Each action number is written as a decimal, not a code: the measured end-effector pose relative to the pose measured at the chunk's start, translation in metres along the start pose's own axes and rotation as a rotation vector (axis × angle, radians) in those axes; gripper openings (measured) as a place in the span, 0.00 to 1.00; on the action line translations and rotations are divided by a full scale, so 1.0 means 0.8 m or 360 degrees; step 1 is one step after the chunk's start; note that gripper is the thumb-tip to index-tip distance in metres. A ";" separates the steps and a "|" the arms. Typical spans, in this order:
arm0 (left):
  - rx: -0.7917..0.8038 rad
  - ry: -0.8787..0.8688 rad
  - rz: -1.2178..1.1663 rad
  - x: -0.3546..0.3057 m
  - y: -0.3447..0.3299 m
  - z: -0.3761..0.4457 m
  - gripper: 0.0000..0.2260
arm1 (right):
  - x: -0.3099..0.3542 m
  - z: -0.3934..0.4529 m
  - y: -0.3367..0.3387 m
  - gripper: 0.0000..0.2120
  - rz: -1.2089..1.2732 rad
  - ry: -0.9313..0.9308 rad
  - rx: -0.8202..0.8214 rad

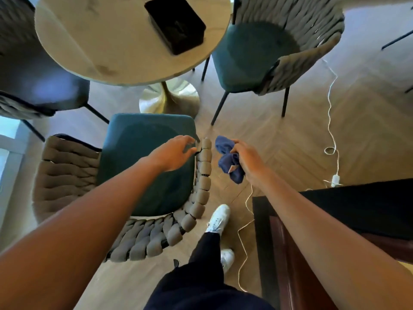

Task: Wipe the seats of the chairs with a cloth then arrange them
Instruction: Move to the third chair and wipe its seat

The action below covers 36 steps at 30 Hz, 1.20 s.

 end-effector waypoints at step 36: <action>-0.0002 0.0142 -0.0122 -0.181 0.198 0.546 0.20 | 0.288 0.517 0.227 0.12 -0.0065 -0.0065 0.0241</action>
Point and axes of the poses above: each hand's wrist, its own z-axis towards the middle knuckle, its own y-axis out of the back of the hand, x = y × z, the point moved 9 cm from there along z, towards the middle knuckle, and after that the axes turned 6 degrees about z, right-handed, at the moved point
